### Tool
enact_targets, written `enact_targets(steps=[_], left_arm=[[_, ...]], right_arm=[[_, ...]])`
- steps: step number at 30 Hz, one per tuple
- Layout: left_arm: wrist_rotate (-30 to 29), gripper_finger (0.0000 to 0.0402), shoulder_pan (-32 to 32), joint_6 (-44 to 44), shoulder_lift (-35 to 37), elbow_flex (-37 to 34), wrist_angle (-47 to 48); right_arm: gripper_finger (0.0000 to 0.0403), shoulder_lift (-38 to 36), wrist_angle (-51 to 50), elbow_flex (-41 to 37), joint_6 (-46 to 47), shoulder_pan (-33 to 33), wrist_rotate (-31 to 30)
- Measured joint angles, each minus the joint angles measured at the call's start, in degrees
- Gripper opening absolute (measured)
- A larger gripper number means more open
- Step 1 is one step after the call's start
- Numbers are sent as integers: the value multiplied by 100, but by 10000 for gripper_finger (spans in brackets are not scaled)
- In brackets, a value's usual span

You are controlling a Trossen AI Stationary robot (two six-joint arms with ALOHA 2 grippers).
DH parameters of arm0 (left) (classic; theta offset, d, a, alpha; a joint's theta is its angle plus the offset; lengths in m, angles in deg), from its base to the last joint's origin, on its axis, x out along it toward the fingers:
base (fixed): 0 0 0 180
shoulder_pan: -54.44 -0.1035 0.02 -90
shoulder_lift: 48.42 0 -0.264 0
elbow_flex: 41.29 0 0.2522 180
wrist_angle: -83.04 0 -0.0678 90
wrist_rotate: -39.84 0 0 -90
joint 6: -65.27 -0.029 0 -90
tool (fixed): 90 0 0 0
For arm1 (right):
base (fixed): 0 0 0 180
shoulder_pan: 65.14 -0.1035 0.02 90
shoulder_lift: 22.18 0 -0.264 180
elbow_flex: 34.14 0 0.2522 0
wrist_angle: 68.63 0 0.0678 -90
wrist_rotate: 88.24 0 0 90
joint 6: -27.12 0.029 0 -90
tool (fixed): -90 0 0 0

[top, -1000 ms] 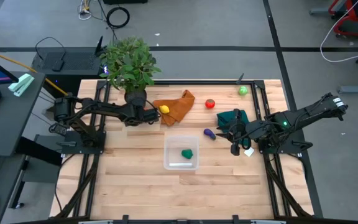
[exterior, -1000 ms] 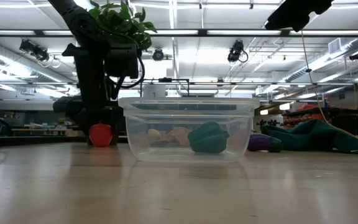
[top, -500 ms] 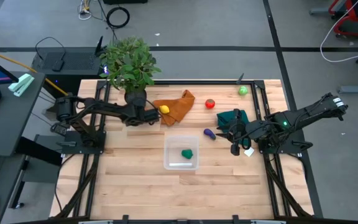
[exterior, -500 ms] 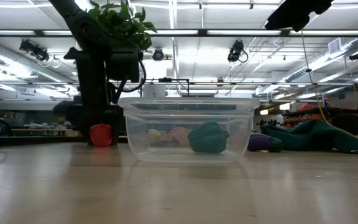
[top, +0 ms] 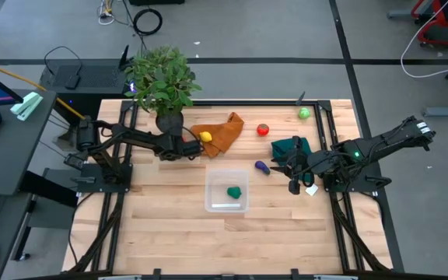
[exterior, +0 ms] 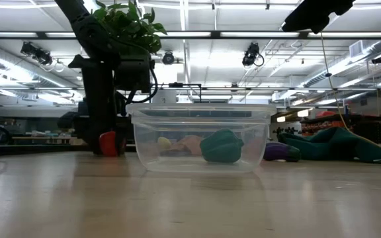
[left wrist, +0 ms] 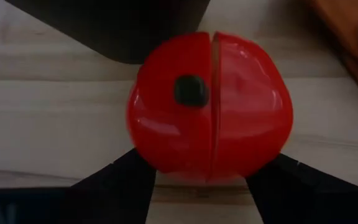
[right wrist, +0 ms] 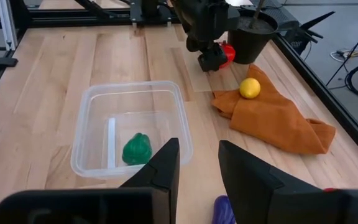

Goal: Pick and placing Produce into tupperware
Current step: Put the red apple into the transparent bin

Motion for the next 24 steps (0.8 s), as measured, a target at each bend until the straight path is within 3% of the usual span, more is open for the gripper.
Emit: enact_targets(steps=[12,20,24], left_arm=[[-97,215,0,116,0,0,13],[-154,284,9,111,0,0,12],[-605,327,122,119,0,0,13]], right_arm=[[77,0,-1,0,40,0,-2],[77,0,1,0,47,1,-2],[77,0,0,0,56,1,-2]])
